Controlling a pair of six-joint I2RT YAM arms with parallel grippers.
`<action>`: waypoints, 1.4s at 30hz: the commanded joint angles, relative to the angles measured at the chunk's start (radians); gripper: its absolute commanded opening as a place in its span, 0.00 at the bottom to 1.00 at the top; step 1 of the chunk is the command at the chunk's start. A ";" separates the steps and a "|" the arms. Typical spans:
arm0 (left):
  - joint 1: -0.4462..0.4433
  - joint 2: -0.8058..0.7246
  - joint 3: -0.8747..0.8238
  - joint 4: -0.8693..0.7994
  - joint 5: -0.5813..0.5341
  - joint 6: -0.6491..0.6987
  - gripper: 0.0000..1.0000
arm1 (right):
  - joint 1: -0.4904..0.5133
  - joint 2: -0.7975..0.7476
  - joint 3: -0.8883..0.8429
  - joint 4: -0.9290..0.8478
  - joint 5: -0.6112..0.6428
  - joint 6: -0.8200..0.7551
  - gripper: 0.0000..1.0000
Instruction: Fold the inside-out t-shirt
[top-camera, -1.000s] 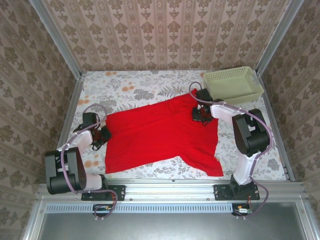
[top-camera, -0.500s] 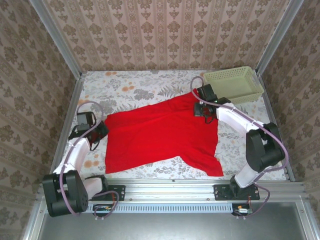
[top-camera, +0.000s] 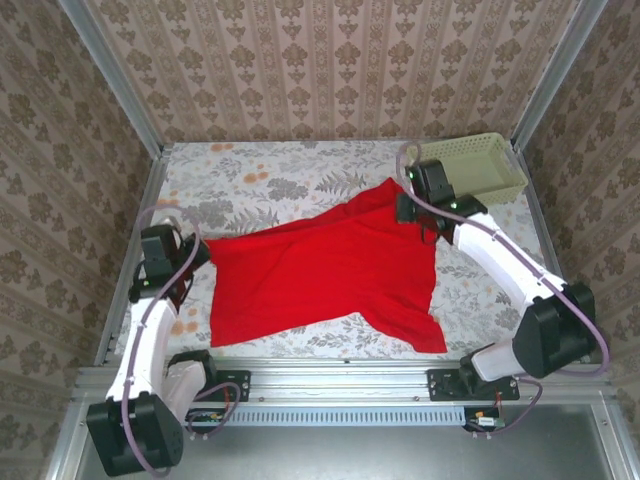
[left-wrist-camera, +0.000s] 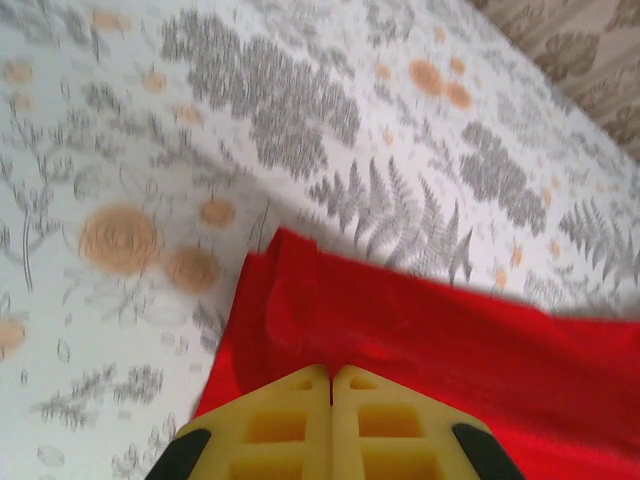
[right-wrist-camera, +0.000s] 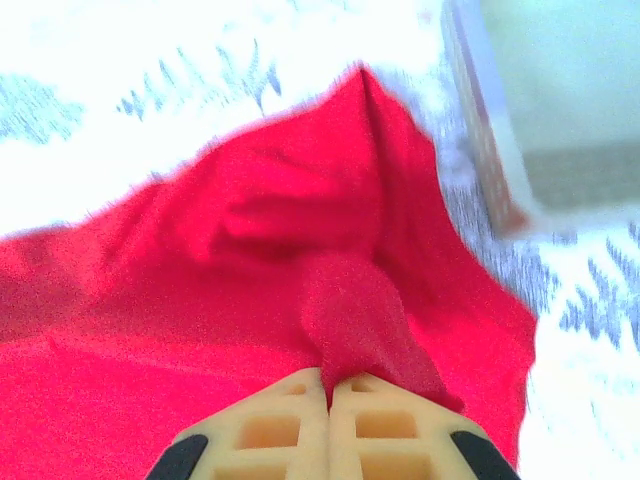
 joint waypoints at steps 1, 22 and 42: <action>0.021 0.121 0.152 0.096 -0.058 -0.025 0.00 | -0.016 0.150 0.242 0.006 0.028 -0.101 0.00; 0.156 0.945 0.742 0.192 0.169 0.024 0.00 | -0.044 1.103 1.505 -0.089 -0.063 -0.399 0.02; 0.152 0.618 0.398 0.155 0.256 -0.026 0.00 | 0.041 0.565 0.681 -0.039 0.065 -0.334 0.00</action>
